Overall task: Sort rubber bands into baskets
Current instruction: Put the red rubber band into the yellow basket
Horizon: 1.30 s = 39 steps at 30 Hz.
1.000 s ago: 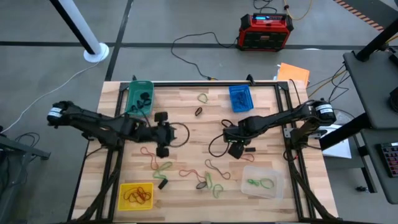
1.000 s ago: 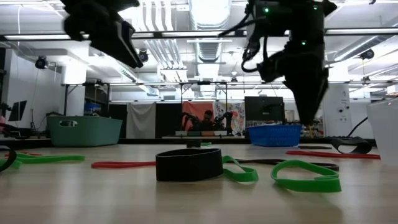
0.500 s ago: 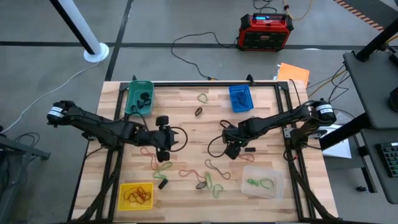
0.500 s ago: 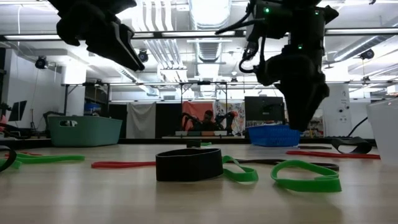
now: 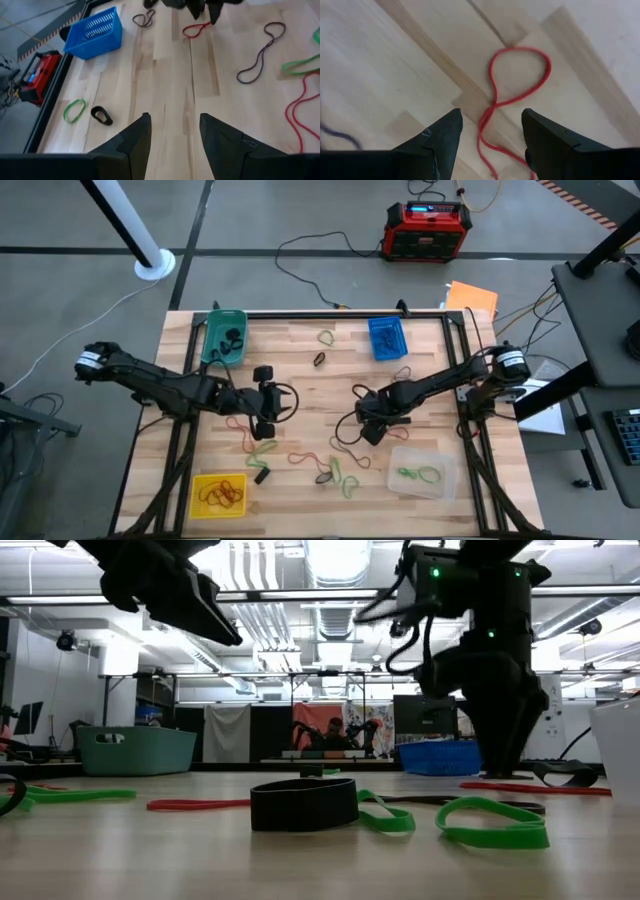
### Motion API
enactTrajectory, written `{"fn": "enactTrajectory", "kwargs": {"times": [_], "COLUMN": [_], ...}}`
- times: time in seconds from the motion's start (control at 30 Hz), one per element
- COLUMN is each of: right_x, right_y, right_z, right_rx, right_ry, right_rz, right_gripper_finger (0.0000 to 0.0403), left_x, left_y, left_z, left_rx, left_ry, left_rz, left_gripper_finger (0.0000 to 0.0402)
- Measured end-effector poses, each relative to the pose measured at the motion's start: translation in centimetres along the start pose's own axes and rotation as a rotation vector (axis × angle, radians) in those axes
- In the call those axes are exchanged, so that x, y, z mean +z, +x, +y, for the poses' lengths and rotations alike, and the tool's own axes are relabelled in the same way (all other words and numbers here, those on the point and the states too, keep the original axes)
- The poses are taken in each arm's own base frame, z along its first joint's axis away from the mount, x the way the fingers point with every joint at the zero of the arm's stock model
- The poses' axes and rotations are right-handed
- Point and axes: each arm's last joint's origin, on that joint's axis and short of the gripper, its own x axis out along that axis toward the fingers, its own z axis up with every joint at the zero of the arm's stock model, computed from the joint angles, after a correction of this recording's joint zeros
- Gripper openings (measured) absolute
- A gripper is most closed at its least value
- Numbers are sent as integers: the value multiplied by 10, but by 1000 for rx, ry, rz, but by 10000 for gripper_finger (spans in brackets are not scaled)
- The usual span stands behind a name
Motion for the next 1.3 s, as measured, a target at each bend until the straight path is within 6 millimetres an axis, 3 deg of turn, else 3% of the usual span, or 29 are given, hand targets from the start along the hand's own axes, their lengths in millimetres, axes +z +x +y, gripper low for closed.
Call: {"fn": "enactTrajectory", "kwargs": {"times": [0.3, 0.43, 0.63, 0.73, 0.9, 1.3], "right_x": [3, 5, 7, 7, 5, 18], "right_y": [18, 22, 25, 24, 11, -47], "right_z": [8, 10, 12, 11, 10, 20], "right_rx": [-38, -39, -42, -38, -30, 156], "right_ry": [-43, -83, -111, -126, -151, -300], "right_rz": [20, 0, -19, -25, -76, -486], "right_gripper_finger": [182, 135, 31, 15, 12, 12], "left_x": [6, 8, -1, -7, -14, -15], "left_y": [0, 1, 8, 11, 14, 12], "left_z": [1, 0, -3, -5, -8, -7], "left_rx": [7, 10, 16, 20, 24, 15], "left_ry": [11, 0, -27, -52, -85, -235], "left_rz": [-58, -88, -145, -194, -260, -479], "left_gripper_finger": [153, 153, 152, 152, 152, 152]}}
